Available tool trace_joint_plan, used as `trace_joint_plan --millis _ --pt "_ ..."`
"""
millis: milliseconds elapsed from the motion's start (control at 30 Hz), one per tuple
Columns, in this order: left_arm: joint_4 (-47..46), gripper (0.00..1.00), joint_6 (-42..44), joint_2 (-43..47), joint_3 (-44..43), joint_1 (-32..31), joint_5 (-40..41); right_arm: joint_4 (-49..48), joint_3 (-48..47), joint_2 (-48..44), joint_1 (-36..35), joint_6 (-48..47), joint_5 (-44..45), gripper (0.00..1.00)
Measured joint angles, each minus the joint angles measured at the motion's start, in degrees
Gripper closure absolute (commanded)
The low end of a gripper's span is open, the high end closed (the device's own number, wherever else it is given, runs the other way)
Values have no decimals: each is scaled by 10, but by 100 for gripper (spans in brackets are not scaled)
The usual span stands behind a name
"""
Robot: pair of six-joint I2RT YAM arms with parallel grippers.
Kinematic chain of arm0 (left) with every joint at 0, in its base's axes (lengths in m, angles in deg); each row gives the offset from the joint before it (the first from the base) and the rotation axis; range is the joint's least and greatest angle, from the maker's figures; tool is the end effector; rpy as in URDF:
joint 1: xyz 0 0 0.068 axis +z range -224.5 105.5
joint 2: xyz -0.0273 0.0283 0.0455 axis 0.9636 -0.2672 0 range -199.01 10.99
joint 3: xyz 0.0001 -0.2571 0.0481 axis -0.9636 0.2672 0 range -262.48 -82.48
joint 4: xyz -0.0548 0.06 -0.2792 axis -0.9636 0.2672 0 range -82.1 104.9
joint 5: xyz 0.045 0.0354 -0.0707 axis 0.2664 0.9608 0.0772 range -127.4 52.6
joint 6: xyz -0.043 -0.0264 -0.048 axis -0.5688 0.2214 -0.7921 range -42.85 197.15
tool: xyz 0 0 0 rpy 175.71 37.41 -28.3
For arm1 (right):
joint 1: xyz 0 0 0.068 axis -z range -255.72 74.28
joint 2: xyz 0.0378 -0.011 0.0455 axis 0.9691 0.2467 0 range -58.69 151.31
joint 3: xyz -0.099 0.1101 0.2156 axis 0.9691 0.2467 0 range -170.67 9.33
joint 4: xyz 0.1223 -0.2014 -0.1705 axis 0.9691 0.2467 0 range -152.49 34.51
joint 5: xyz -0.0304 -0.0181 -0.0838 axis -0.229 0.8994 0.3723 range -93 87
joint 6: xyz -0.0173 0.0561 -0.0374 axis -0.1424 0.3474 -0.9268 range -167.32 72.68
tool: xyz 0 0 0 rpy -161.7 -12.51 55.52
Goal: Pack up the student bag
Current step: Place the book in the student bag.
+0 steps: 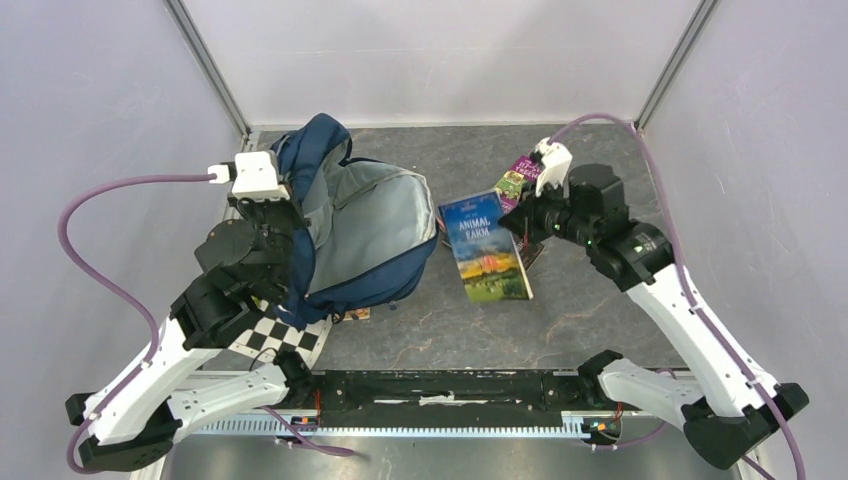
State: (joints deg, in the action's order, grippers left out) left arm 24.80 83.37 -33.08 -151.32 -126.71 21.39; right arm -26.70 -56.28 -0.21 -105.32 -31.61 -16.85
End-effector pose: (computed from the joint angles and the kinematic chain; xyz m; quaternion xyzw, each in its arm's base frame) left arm 0.1404 -0.1020 0.4733 -0.0436 0.6801 0.0402 0.7307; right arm 0.2261 0.1442 0.3605 -0.1643 0.8401 0.2908 0.4273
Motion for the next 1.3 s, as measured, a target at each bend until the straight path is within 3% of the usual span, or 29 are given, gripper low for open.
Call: trace_joint_plan --millis 233,533,667,1033,1300 --pt "7 98 1 -15 -7 0 -39 3 -181 32 0 8 85 100" --pt "-3 98 2 -46 -14 0 -69 -136 -292 92 -9 103 102 100" --pt "-9 98 2 -53 -14 0 -73 -174 -279 113 -37 163 91 100" --pt "-32 98 0 -58 -14 0 -68 -162 -24 73 -79 314 61 100" --pt "-33 98 -2 -47 -3 0 -75 -205 -28 153 -90 404 46 100"
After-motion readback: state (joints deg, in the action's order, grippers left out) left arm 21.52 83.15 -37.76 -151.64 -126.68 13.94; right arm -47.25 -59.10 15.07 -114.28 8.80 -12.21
